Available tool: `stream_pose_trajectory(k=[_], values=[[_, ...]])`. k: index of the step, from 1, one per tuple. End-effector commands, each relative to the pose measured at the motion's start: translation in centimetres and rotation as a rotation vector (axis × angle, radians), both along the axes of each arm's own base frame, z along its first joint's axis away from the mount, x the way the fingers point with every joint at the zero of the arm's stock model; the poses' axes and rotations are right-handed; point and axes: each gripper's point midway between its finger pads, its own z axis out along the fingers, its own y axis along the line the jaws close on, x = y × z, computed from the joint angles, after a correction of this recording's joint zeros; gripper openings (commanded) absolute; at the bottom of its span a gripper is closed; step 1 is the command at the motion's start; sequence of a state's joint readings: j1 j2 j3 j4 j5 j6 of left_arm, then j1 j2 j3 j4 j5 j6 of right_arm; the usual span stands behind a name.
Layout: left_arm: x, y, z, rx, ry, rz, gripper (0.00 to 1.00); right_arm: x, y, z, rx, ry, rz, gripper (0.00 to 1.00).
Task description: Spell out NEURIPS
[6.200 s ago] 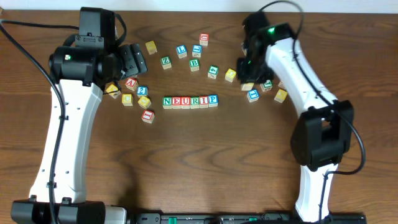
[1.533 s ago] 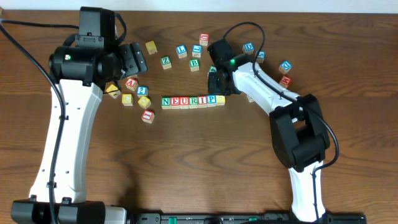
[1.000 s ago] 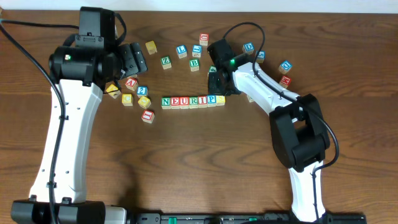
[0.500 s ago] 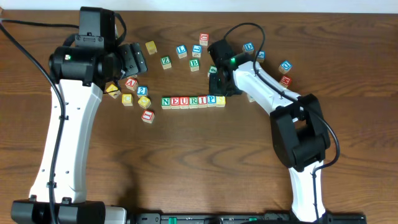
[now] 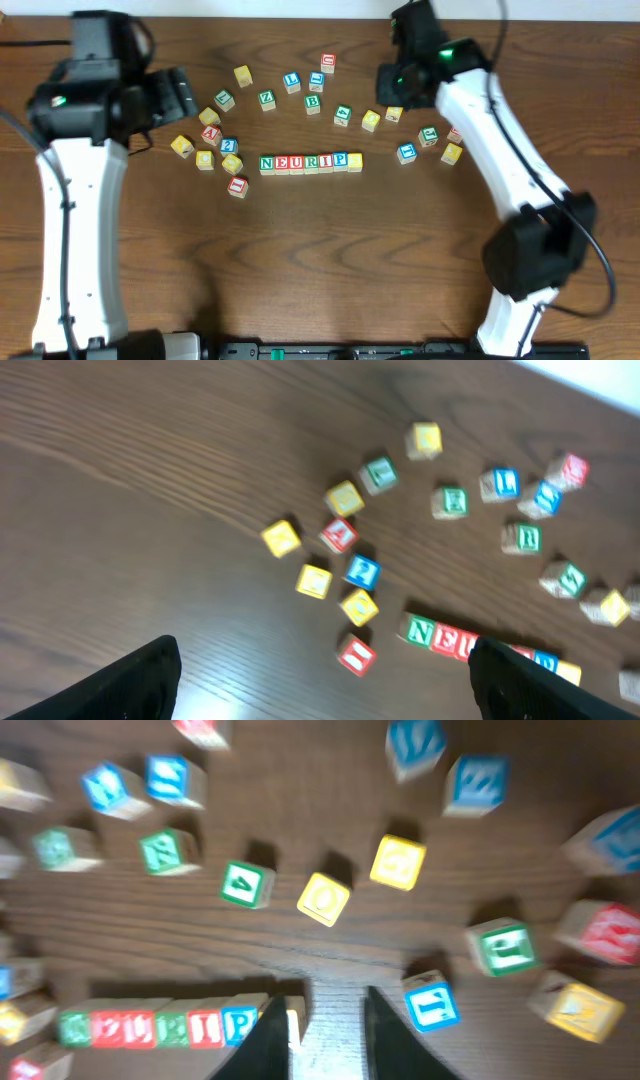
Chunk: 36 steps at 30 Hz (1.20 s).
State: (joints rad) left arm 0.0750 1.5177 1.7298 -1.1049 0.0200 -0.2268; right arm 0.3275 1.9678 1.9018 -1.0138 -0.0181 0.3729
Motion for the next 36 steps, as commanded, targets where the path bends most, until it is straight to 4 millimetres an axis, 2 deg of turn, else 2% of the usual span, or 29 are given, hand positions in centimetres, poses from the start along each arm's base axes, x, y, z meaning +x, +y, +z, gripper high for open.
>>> stream_pose_trajectory(k=[1, 3, 8, 9, 17, 36], values=[[-1.3, 2.3, 3.1, 0.027, -0.077, 0.047, 0.91, -0.6, -2.2, 5.5, 0.003, -0.111, -0.006, 0.30], [-1.7, 3.1, 3.2, 0.028, -0.075, 0.071, 0.91, -1.2, -3.3, 6.9, 0.001, -0.128, -0.017, 0.34], [-2.6, 3.4, 2.4, 0.022, -0.029, 0.083, 0.93, -3.0, -5.6, 9.4, -0.009, -0.152, -0.035, 0.57], [-2.7, 3.4, 2.3, 0.021, -0.020, 0.083, 0.99, -3.4, -5.9, 9.9, -0.009, -0.156, -0.041, 0.61], [-2.8, 3.3, 2.2, 0.020, -0.016, 0.083, 0.97, -4.3, -7.5, 11.4, -0.026, -0.184, -0.077, 0.99], [-2.8, 3.3, 2.2, 0.020, -0.016, 0.083, 0.98, -4.4, -7.5, 11.4, -0.029, -0.180, -0.076, 0.99]])
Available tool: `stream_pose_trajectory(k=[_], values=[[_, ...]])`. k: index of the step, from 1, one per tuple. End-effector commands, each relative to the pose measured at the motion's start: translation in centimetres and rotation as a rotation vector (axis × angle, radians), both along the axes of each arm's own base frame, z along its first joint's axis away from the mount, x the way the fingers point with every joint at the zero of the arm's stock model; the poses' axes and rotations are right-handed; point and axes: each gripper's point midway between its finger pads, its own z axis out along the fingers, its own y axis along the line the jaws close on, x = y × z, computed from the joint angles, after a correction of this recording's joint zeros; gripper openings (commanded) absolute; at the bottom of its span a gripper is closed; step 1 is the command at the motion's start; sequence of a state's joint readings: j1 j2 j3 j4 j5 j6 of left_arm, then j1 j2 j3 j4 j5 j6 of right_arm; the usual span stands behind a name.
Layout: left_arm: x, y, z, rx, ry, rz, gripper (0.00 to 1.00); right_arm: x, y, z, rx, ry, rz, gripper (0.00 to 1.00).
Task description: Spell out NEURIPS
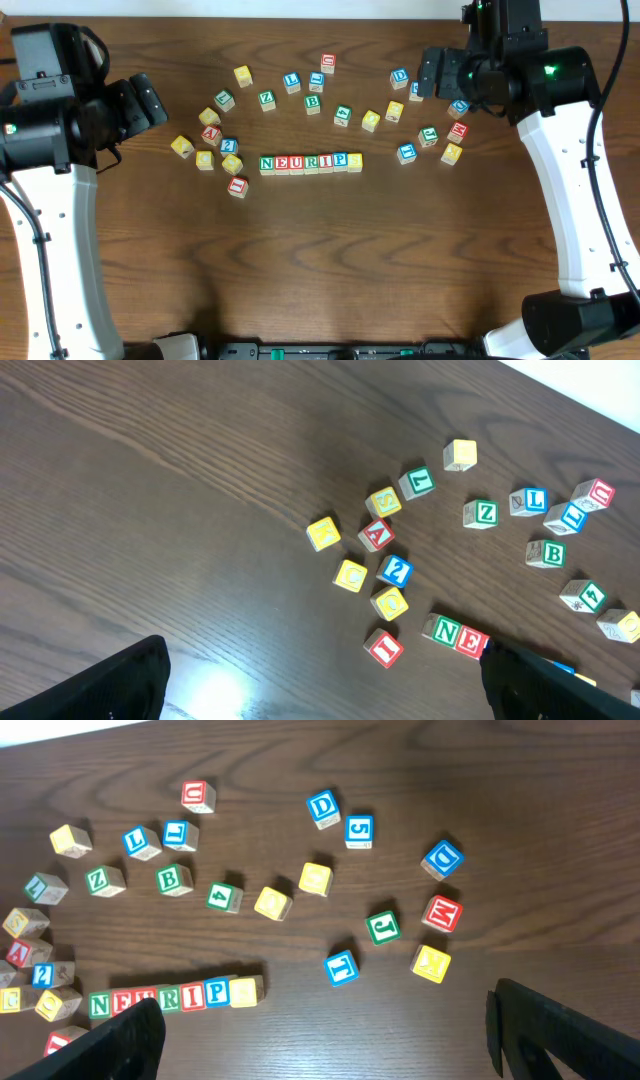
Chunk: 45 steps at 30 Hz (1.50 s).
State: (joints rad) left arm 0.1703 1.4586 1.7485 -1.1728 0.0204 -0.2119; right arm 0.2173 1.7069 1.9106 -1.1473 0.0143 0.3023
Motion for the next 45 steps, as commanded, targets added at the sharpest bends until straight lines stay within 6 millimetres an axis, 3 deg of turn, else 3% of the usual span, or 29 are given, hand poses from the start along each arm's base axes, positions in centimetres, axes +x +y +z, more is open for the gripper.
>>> stream_pose_trajectory(k=[1, 15, 25, 35, 45], values=[[0.0, 0.2, 0.4, 0.011, -0.007, 0.000, 0.98, -0.4, -0.5, 1.3, -0.004, -0.028, -0.009, 0.99], [0.0, 0.2, 0.4, 0.011, -0.007, 0.000, 0.98, -0.6, -1.3, 0.7, -0.028, -0.014, 0.000, 0.99], [0.0, 0.2, 0.4, 0.011, -0.007, 0.000, 0.98, -1.7, -3.1, 2.5, -0.075, -0.224, 0.062, 0.99], [0.0, 0.2, 0.4, 0.011, -0.007, 0.000, 0.98, -7.8, -5.2, 1.9, -0.107, -0.534, 0.061, 0.99], [0.0, 0.2, 0.4, 0.011, -0.007, 0.000, 0.98, -14.4, -6.9, -4.0, -0.118, -0.792, 0.019, 0.99]])
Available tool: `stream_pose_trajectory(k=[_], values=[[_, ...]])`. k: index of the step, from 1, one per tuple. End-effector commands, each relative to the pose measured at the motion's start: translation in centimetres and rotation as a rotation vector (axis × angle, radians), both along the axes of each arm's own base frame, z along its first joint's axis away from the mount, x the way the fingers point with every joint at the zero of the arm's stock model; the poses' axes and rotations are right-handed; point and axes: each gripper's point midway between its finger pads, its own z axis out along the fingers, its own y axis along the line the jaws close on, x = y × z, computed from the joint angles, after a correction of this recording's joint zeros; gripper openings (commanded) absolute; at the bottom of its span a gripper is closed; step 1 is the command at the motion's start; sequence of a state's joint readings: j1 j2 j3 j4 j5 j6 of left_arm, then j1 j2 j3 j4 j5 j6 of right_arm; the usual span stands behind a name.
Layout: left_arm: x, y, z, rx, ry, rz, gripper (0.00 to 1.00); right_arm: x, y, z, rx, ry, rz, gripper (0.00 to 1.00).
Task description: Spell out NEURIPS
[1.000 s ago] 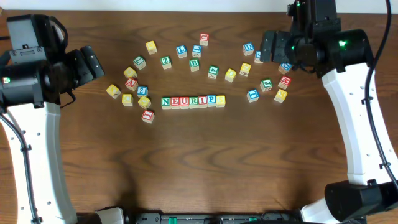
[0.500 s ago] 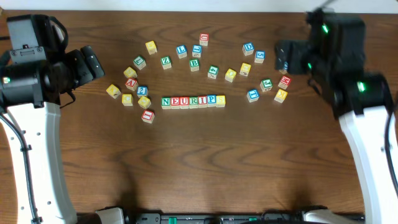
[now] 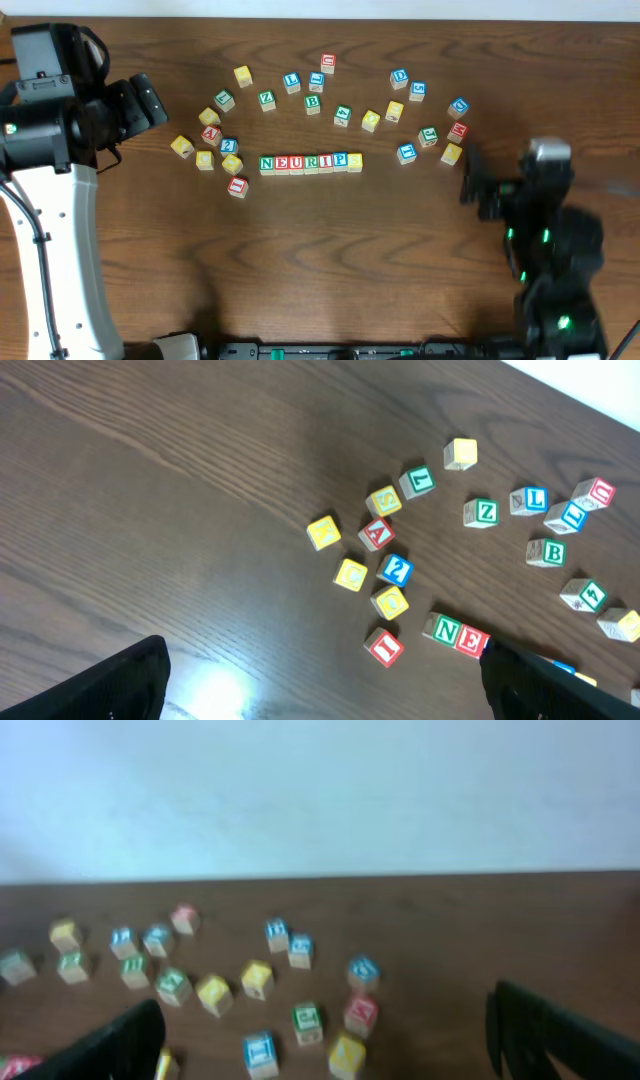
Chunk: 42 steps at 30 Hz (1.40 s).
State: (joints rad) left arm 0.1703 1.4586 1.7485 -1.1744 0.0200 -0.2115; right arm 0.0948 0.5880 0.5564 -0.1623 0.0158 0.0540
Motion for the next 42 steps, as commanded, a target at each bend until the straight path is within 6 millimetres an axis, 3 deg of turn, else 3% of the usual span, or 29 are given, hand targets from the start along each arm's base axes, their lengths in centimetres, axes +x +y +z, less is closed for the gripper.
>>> stream_pose_trajectory(k=[1, 5, 10, 16, 23, 27, 42], values=[[0.0, 0.2, 0.5, 0.011, -0.009, 0.000, 0.97, -1.9, -0.5, -2.7, -0.018, -0.042, -0.009, 0.99], [0.0, 0.2, 0.5, 0.011, -0.009, 0.000, 0.98, -3.5, -1.0, -5.1, -0.014, -0.095, -0.022, 0.99], [0.0, 0.2, 0.5, 0.011, -0.009, 0.000, 0.98, -4.1, -0.9, -7.1, -0.007, -0.146, -0.007, 0.99], [0.0, 0.2, 0.5, 0.011, -0.009, 0.000, 0.97, -4.0, -0.9, -8.7, -0.006, -0.158, -0.005, 0.99], [0.0, 0.2, 0.5, 0.011, -0.009, 0.000, 0.98, -4.2, -0.9, -9.1, -0.006, -0.169, -0.005, 0.99], [0.0, 0.2, 0.5, 0.011, -0.009, 0.000, 0.98, -4.2, -0.9, -10.9, -0.008, -0.118, -0.005, 0.99], [0.0, 0.2, 0.5, 0.011, -0.009, 0.000, 0.98, -4.2, -0.9, -10.8, -0.012, -0.120, -0.008, 0.99]])
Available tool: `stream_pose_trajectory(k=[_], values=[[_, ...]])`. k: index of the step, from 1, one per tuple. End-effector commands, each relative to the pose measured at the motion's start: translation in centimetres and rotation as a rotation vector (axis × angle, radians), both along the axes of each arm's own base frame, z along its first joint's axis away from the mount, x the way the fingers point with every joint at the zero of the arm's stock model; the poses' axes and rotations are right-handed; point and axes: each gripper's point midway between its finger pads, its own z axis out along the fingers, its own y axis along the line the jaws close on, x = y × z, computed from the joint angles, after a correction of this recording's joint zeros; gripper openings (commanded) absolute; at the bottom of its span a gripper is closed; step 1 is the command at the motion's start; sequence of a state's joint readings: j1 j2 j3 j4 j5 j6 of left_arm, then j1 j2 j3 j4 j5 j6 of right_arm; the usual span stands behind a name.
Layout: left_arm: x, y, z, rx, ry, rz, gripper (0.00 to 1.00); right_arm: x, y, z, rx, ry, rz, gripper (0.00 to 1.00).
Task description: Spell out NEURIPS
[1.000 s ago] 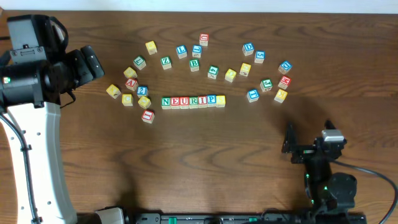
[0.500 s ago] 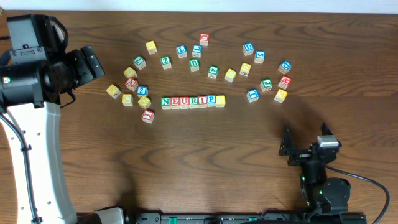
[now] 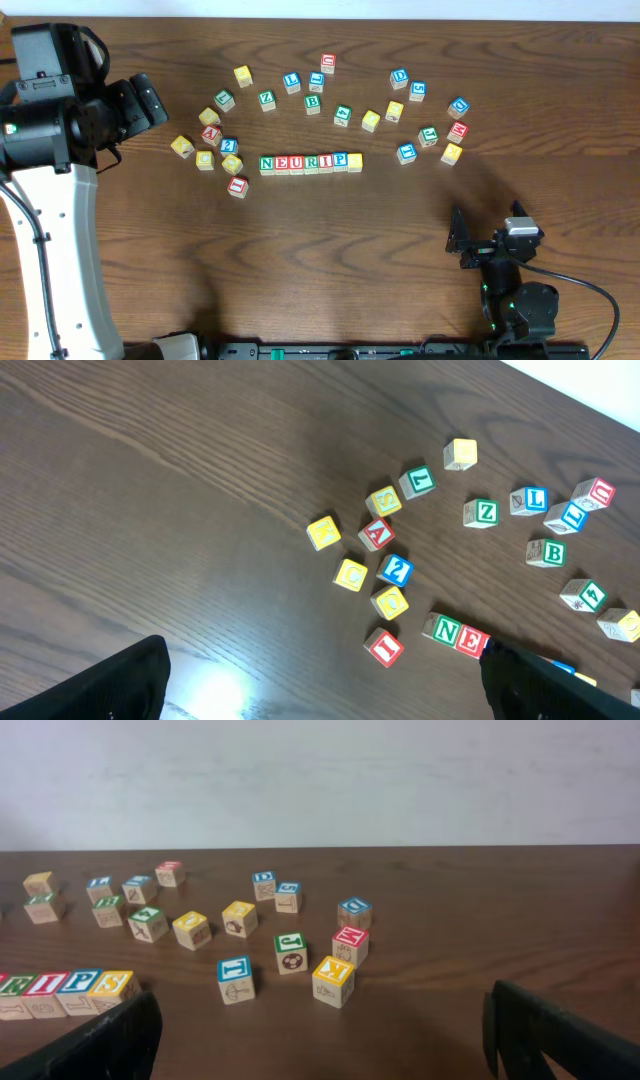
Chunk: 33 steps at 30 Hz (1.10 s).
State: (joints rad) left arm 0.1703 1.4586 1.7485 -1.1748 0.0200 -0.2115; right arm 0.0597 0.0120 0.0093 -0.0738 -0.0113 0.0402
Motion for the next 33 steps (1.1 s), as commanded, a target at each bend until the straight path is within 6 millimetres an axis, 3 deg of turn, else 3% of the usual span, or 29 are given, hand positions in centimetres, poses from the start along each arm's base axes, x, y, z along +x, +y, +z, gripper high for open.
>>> stream_pose_trajectory(k=[1, 28, 33], values=[[0.0, 0.2, 0.5, 0.011, -0.009, 0.000, 0.98, 0.0, -0.1, -0.1, -0.011, -0.002, -0.002, 0.99], [-0.1, 0.2, 0.3, 0.010, -0.003, 0.000, 0.98, 0.0, -0.1, -0.1, -0.011, -0.002, -0.002, 0.99], [-1.1, 0.1, 0.6, 0.024, -0.014, -0.008, 0.98, 0.0, -0.1, -0.1, -0.011, -0.002, -0.002, 0.99]])
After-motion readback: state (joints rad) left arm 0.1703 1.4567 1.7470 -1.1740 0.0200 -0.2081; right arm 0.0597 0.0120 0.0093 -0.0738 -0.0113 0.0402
